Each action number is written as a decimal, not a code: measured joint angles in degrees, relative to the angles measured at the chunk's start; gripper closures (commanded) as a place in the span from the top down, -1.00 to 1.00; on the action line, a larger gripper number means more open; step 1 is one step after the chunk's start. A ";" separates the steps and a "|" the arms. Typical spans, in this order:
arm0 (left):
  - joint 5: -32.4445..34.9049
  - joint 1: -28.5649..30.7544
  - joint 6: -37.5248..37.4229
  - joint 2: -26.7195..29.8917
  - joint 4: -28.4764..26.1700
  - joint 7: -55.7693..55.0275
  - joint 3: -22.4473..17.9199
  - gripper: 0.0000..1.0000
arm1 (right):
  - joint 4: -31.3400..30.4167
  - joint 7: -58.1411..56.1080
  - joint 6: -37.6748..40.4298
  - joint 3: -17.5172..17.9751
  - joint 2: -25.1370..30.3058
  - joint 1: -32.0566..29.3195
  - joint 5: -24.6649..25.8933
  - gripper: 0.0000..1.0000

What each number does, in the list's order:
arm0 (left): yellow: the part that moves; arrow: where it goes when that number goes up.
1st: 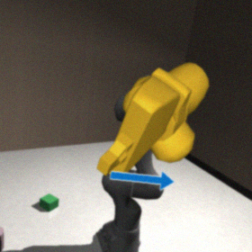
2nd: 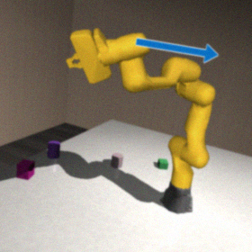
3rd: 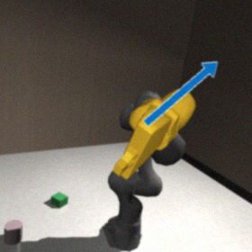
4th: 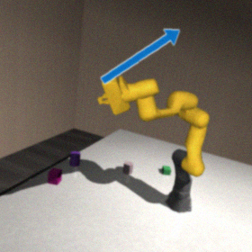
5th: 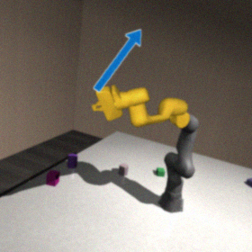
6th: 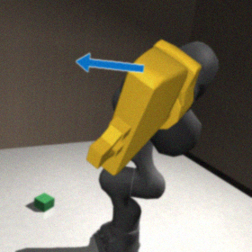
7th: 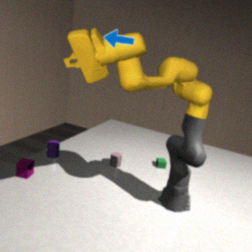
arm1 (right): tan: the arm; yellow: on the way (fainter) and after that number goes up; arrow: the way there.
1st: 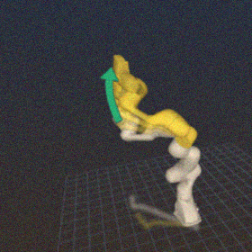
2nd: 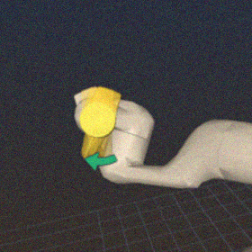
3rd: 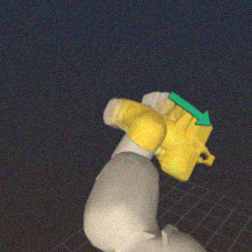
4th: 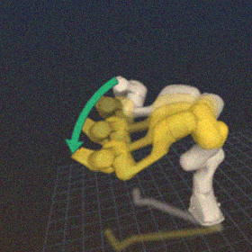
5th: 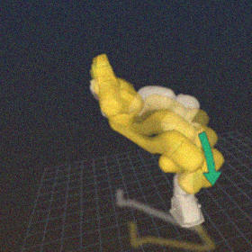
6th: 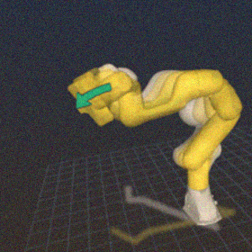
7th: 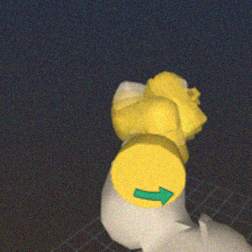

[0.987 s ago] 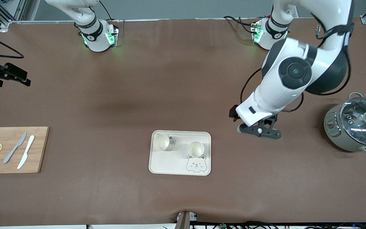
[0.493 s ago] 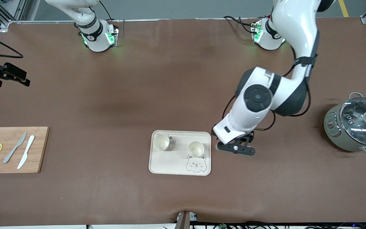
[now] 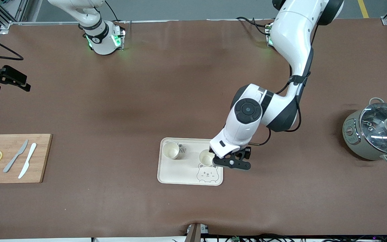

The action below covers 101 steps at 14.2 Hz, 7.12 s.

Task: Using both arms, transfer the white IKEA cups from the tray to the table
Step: 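Reach the left gripper over the white cup on the tray, then lower the left gripper and close it on the cup rim, then lift the cup with the left gripper while the right gripper reaches out, then lower the cup beside the pot while the right gripper reaches the tray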

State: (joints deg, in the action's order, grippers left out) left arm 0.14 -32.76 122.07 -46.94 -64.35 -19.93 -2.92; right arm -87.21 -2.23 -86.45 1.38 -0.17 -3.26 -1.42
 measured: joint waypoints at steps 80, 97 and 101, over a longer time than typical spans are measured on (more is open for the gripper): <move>-19.28 21.96 29.13 41.24 -74.73 50.16 0.49 -1.00 | 0.29 31.91 -9.86 0.21 -21.40 9.92 -6.45 1.00; -20.11 23.32 36.60 33.38 -75.15 55.86 0.51 0.05 | 0.36 55.76 -20.99 0.32 -27.39 18.75 -9.98 1.00; -20.11 23.30 36.61 33.38 -74.97 55.93 0.56 1.00 | 0.76 60.76 -23.78 0.32 -29.55 21.80 -9.98 1.00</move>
State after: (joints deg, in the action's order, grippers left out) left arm -19.96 -9.45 158.68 -13.56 -139.32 36.00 -2.35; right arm -86.46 58.53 -110.23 1.70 -29.73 18.54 -11.40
